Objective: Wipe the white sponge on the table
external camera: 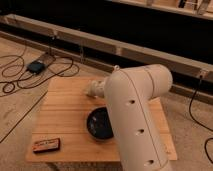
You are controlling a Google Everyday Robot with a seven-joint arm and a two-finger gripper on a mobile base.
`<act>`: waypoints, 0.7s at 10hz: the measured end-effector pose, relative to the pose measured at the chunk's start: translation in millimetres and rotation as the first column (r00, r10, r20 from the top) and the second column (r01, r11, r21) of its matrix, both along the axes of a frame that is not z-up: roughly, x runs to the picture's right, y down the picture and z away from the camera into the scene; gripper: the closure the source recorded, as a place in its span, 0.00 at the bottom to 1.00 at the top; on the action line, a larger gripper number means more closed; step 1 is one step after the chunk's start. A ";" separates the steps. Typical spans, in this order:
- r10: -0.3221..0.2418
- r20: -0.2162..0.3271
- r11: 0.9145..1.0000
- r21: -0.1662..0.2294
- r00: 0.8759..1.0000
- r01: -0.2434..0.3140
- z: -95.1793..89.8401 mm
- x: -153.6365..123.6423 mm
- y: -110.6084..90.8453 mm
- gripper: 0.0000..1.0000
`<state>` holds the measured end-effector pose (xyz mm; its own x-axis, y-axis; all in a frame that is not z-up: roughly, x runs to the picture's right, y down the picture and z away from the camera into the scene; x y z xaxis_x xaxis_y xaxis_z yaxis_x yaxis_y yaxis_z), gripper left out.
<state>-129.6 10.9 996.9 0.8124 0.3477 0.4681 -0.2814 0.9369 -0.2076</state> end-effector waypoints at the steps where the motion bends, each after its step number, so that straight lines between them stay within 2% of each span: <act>1: -0.003 0.005 1.000 0.004 1.000 0.003 1.9 -5.4 -0.6 1.00; 4: -0.018 0.052 1.000 0.017 0.998 0.017 4.0 -38.1 1.9 1.00; 7: -0.054 0.127 0.998 0.026 0.990 0.051 -1.9 -84.4 17.6 1.00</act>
